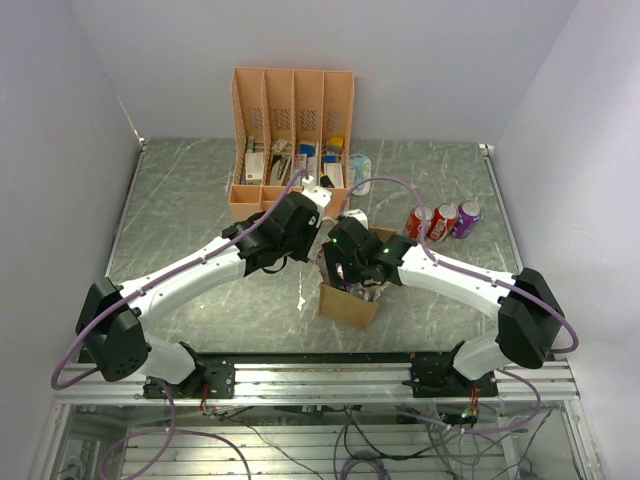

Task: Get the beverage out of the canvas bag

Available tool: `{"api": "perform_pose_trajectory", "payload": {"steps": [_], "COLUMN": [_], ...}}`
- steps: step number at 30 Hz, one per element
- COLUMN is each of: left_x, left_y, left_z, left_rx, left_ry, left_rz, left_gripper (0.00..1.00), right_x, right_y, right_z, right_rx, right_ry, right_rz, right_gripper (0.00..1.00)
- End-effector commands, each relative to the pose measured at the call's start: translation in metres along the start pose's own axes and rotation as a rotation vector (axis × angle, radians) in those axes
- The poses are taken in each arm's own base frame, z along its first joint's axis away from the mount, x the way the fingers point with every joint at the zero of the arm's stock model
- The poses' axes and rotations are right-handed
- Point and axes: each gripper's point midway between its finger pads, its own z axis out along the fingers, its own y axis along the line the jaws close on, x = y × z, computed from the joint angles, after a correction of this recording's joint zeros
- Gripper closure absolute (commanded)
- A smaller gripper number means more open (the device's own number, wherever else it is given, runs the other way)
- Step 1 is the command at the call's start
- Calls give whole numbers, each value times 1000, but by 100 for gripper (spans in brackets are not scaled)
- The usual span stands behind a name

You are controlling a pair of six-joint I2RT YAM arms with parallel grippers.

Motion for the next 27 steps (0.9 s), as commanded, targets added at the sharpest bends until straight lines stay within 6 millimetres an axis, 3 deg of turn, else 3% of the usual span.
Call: {"api": "perform_pose_trajectory", "payload": {"steps": [1,12,17,19,24,27], "left_x": [-8,-6,-6,-6,-5,-5], "left_y": [-3,-2,-2,-2,-3,-3], "left_z": [-3,-2,-1,-1,0,0], "left_rx": [9,3,5,6,7,6], "left_ry": [-9,-3,-1,-1,3,5], "left_rz": [13,15,15,15,16,17], "left_gripper": [93,93,93,93,93,93], "right_x": [3,16,14,9,-14,-29], "right_y": [-6,-3,1,4,15,19], "right_z": [10,33,33,29,13,1], "right_rx": [42,49,33,17,-45,-71], "right_ry": [-14,34,31,17,-52,-103], "right_rz": [10,-20,-24,-24,-9,10], "right_gripper": [20,28,38,46,78,89]}}
